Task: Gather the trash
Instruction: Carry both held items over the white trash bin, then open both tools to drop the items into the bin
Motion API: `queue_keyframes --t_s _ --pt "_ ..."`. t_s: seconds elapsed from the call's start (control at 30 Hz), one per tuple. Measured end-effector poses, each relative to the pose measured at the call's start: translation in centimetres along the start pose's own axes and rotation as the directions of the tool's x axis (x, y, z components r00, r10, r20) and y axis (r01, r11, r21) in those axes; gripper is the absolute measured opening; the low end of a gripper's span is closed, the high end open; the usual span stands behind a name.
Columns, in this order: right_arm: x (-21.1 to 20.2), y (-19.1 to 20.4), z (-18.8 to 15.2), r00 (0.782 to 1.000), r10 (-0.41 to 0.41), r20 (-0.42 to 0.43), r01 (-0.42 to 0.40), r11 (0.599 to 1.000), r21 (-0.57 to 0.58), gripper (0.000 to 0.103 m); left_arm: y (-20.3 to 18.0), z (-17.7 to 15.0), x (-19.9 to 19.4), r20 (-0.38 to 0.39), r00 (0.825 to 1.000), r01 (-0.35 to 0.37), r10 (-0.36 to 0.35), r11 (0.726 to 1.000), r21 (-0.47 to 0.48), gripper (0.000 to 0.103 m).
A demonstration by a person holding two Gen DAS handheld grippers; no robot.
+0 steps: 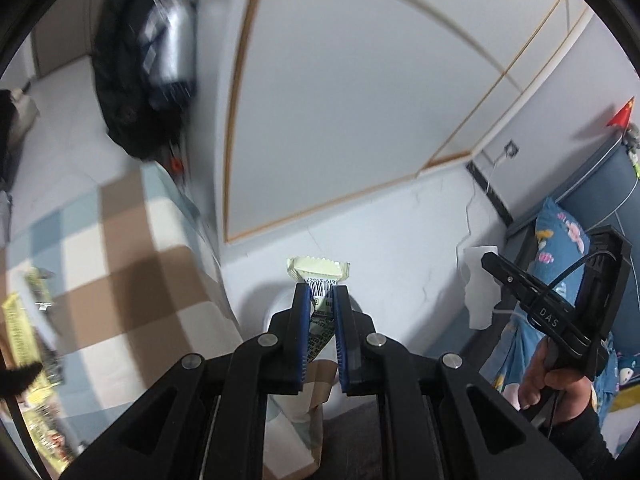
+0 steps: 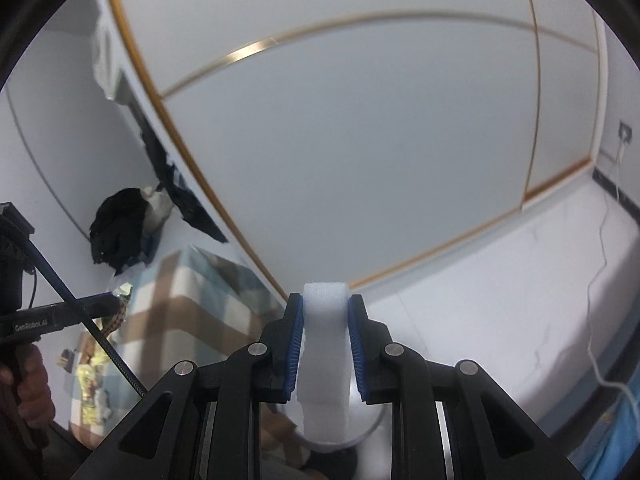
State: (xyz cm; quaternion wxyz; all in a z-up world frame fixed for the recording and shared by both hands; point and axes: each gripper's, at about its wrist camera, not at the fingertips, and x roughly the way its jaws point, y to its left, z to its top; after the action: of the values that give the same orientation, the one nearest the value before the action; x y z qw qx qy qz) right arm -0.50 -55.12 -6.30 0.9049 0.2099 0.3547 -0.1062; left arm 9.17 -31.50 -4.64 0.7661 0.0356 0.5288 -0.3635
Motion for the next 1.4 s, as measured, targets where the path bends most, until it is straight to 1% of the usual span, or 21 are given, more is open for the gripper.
queue_keyframes --t_s 0.1,0.2,0.3,0.33,0.4,0.53,0.63,0.73,0.83,0.97,1.07,1.13,1.2,1.23,1.27,1.33,1.4 --pt "3.1 -2.4 -1.2 0.998 0.016 -0.06 -0.012 0.998 0.059 0.021 -0.6 0.2 2.6 -0.061 0.998 -0.001 0.003 1.0 0.025 0.008" --pt "5.7 -3.9 -2.4 0.993 0.042 -0.106 -0.031 0.994 0.103 0.021 -1.2 0.4 5.6 -0.141 0.99 0.029 -0.026 0.999 0.021 0.008" --pt "8.7 -4.7 -3.6 0.987 0.068 -0.148 -0.046 0.988 0.146 0.021 -1.3 0.5 8.8 -0.222 0.974 0.05 -0.05 0.999 -0.002 0.008" --pt "9.7 -4.8 -4.1 0.984 0.082 -0.161 -0.056 0.985 0.161 0.021 -1.1 0.5 10.1 -0.254 0.966 0.054 -0.057 0.998 -0.018 0.008" --pt "11.1 -5.2 -4.9 0.977 0.1 -0.188 -0.065 0.981 0.184 0.021 -0.9 0.4 11.8 -0.305 0.951 0.045 -0.057 0.998 -0.046 0.008" --pt "14.2 -6.0 -6.5 0.965 0.131 -0.229 -0.078 0.972 0.223 0.021 -0.7 0.0 13.9 -0.364 0.928 0.045 -0.075 0.995 -0.091 0.008" --pt "16.2 -6.3 -7.5 0.955 0.149 -0.254 -0.084 0.964 0.252 0.021 -0.6 -0.1 15.1 -0.393 0.914 0.05 -0.099 0.99 -0.132 0.008" --pt "17.5 -6.9 -8.5 0.945 0.176 -0.278 -0.095 0.955 0.28 0.021 -0.7 -0.3 15.8 -0.415 0.904 0.046 -0.105 0.988 -0.15 0.008" --pt "18.7 -6.5 -9.4 0.938 0.179 -0.297 -0.093 0.955 0.282 0.022 -1.1 -0.3 16.7 -0.438 0.892 0.041 -0.108 0.986 -0.159 0.008" --pt "19.7 -6.7 -10.4 0.932 0.188 -0.31 -0.088 0.947 0.31 0.024 -1.3 -0.1 17.6 -0.46 0.882 0.03 -0.098 0.988 -0.153 0.008" --pt "19.9 -7.1 -10.8 0.925 0.196 -0.325 -0.088 0.944 0.319 0.024 -1.4 -0.2 18.4 -0.467 0.879 0.031 -0.098 0.988 -0.15 0.008" --pt "20.0 -7.4 -11.0 0.923 0.192 -0.334 -0.079 0.943 0.322 0.027 -1.6 -0.2 18.7 -0.475 0.875 0.03 -0.1 0.988 -0.151 0.008" --pt "19.6 -8.1 -11.1 0.923 0.198 -0.33 -0.082 0.939 0.335 0.036 -1.5 -0.3 19.3 -0.483 0.871 0.028 -0.096 0.989 -0.146 0.008" --pt "19.5 -8.3 -11.2 0.924 0.196 -0.327 -0.079 0.937 0.34 0.039 -1.6 -0.4 19.4 -0.491 0.867 0.021 -0.087 0.99 -0.138 0.009" --pt "19.4 -8.4 -11.2 0.925 0.192 -0.328 -0.074 0.937 0.341 0.045 -1.6 -0.5 19.6 -0.496 0.864 0.018 -0.083 0.991 -0.135 0.009" --pt "19.3 -8.5 -11.2 0.924 0.19 -0.331 -0.072 0.939 0.337 0.046 -1.6 -0.6 19.7 -0.504 0.86 0.011 -0.077 0.991 -0.133 0.01" --pt "19.1 -8.6 -11.3 0.922 0.195 -0.334 -0.076 0.938 0.339 0.047 -1.8 -0.6 19.4 -0.502 0.863 0.003 -0.064 0.993 -0.121 0.016"
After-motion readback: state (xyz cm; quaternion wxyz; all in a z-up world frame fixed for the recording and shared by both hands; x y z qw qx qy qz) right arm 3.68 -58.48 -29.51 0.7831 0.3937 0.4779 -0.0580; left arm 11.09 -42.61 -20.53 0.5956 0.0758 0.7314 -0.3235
